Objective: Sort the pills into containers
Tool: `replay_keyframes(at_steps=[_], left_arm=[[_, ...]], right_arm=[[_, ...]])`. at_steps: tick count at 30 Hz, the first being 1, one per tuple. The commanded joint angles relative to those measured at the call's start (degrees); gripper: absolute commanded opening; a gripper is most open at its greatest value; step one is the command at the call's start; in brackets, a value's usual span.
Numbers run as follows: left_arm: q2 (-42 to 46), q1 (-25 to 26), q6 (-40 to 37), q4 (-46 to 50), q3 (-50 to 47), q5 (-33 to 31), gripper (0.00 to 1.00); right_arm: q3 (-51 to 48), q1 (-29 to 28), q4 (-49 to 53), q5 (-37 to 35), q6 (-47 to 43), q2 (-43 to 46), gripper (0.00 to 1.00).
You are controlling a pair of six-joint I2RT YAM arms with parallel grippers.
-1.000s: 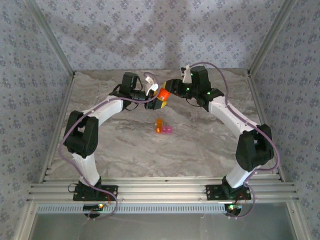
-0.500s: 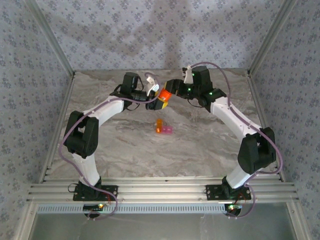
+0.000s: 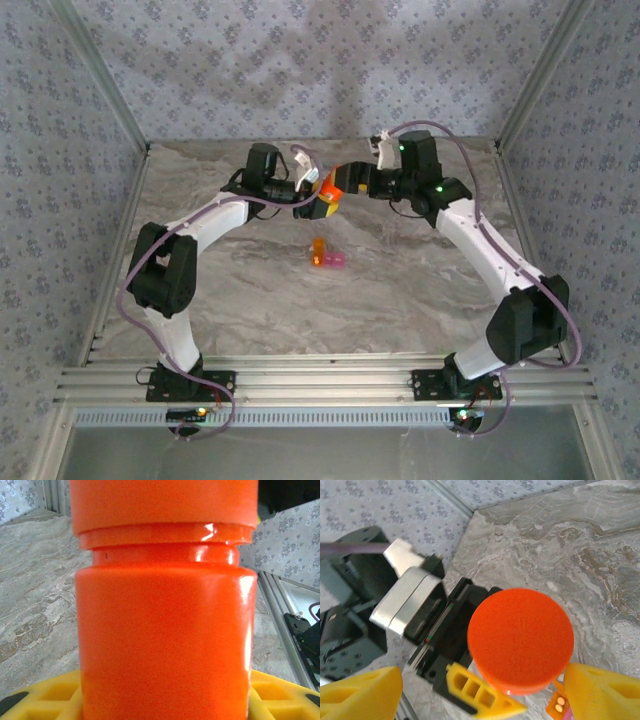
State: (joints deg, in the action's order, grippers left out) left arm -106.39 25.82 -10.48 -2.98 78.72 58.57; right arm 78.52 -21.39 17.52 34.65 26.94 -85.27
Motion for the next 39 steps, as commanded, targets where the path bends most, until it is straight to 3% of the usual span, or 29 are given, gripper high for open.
replay_keyframes(at_steps=[1, 7, 11, 28, 39], left_arm=[[2.8, -0.6, -2.4, 1.1, 1.7, 3.2, 0.00], [2.3, -1.1, -8.9, 11.8, 6.1, 7.1, 0.00], [1.7, -1.6, -12.5, 16.9, 8.2, 8.8, 0.00], [0.3, -2.9, -27.5, 35.2, 14.6, 14.7, 0.00], [-0.7, -2.9, -28.0, 36.3, 16.2, 15.9, 0.00]], right_arm=[[1.4, 3.4, 6.7, 9.4, -10.7, 1.6, 0.85], [5.3, 10.9, 8.5, 19.7, -23.2, -2.0, 0.81], [8.6, 12.5, 7.7, 23.5, -25.7, -4.7, 0.81], [24.2, 6.6, 21.4, 22.1, -34.2, -14.1, 0.84], [28.3, 4.1, 25.9, 21.6, -37.5, -17.2, 0.83]])
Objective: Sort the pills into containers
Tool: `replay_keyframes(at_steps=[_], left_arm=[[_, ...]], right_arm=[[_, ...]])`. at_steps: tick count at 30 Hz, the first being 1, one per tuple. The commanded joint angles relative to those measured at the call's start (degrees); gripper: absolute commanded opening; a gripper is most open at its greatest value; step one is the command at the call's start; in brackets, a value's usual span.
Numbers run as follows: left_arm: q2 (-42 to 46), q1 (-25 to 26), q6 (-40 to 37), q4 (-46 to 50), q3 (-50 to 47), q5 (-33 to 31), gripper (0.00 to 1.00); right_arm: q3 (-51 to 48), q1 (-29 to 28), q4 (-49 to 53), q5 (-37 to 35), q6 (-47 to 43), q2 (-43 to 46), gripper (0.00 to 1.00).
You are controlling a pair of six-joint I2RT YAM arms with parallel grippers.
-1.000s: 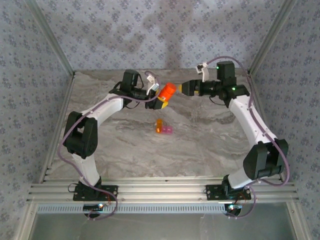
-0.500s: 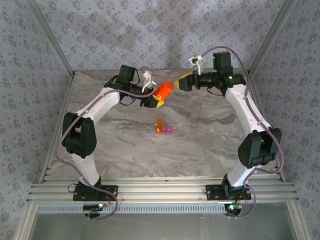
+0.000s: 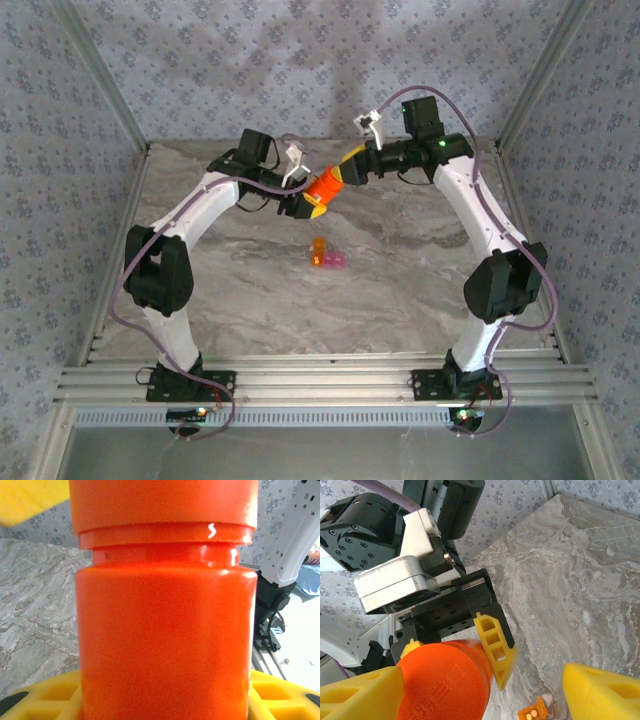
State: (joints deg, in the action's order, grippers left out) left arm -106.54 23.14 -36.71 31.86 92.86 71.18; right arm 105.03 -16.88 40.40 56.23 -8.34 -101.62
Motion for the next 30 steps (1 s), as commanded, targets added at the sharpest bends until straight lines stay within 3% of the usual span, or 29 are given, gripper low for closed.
replay_keyframes(at_steps=[1, 14, 30], left_arm=[[-0.6, -0.2, -1.7, 1.5, 2.2, 3.4, 0.00], [-2.0, 0.0, -1.6, 2.2, 4.1, 3.7, 0.00], [-2.1, 0.2, -1.6, 2.8, 4.5, 3.7, 0.00]], right_arm=[[1.8, -0.5, 3.3, 0.2, -2.3, -0.9, 0.83], [1.5, -1.4, 3.6, 1.0, -2.7, -0.6, 0.79], [-3.9, -0.2, -5.6, 2.8, 3.1, 3.4, 0.80]])
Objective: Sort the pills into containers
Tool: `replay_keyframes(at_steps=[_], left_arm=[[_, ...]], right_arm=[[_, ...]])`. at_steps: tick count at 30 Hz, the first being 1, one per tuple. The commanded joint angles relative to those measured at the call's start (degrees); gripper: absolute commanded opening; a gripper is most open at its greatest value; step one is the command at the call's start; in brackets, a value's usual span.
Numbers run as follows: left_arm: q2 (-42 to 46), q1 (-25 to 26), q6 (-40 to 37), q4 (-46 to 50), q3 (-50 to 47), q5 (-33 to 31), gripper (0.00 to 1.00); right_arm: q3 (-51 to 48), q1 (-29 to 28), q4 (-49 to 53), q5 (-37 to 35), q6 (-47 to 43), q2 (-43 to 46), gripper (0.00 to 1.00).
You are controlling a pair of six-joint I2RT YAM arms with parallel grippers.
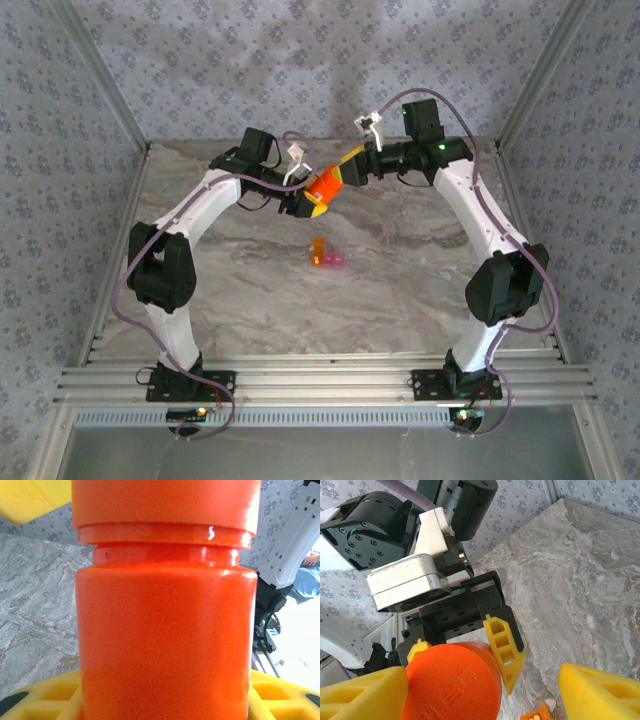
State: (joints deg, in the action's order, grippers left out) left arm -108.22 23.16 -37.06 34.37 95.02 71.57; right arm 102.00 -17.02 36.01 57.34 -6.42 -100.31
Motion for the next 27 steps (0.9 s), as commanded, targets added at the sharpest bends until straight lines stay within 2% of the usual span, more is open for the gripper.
replay_keyframes(at_steps=[1, 13, 23, 27], left_arm=[[-0.4, 0.2, -1.3, 0.4, 2.4, 3.3, 0.00], [-0.6, 0.4, -1.3, 0.5, 2.4, 3.4, 0.00], [-0.2, 0.5, -1.3, 0.8, 2.4, 3.4, 0.00], [0.0, 0.4, -1.4, 0.8, 2.4, 3.5, 0.00]], right_arm=[[-1.3, -0.1, -1.4, 1.8, 1.4, 2.5, 0.80], [-8.5, 2.2, -13.7, 2.7, 8.3, 7.2, 0.82], [-7.9, -1.3, -12.4, 1.5, 7.5, 5.0, 0.81], [-7.3, -2.1, -11.6, 0.8, 7.2, 4.3, 0.77]])
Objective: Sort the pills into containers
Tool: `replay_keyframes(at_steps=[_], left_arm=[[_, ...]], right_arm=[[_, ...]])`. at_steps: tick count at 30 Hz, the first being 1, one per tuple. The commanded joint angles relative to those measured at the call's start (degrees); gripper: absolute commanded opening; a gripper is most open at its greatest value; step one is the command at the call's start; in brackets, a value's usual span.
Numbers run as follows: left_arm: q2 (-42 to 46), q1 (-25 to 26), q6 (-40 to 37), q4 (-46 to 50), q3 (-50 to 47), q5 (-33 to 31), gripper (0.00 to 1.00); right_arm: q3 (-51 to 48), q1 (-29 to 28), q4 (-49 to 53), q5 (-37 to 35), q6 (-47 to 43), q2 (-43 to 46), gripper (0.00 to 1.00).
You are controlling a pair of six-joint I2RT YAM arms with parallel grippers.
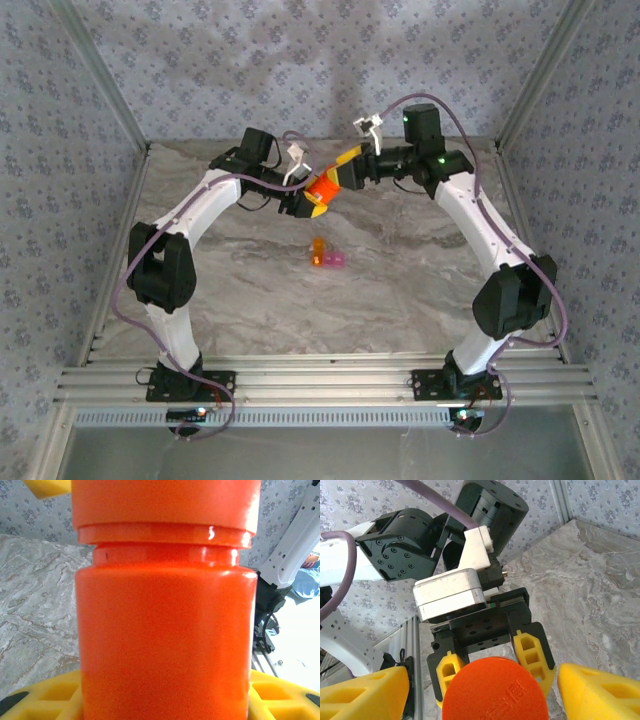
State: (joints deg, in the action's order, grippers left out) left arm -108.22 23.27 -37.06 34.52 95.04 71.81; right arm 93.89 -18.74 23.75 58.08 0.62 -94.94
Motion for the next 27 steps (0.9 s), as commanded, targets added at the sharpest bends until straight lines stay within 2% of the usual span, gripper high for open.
replay_keyframes(at_steps=[1, 9, 18, 21, 24, 27], left_arm=[[0.0, 0.4, -1.4, 0.6, 2.3, 3.2, 0.00], [0.1, 0.4, -1.6, 0.5, 2.7, 3.4, 0.00], [0.3, 0.3, -1.3, -0.1, 2.4, 3.8, 0.00], [1.0, 0.3, 0.6, -2.8, 1.5, 3.5, 0.00], [2.2, 0.3, 3.5, -7.6, -0.7, 2.8, 0.00], [2.9, 0.3, 5.3, -10.7, -2.0, 2.2, 0.00]], right_arm=[[0.9, -0.6, 0.8, -0.1, 0.2, -1.1, 0.74], [0.9, -1.1, 2.2, -1.1, -0.3, -1.5, 0.64], [0.1, -1.2, 2.6, -1.2, -0.3, -1.4, 0.36], [-1.9, -1.1, 2.5, -1.5, -0.6, -0.5, 0.30], [-5.6, -0.9, -2.0, -3.6, 2.6, 1.4, 0.25], [-9.5, -0.3, -7.5, -4.9, 6.3, 3.0, 0.24]])
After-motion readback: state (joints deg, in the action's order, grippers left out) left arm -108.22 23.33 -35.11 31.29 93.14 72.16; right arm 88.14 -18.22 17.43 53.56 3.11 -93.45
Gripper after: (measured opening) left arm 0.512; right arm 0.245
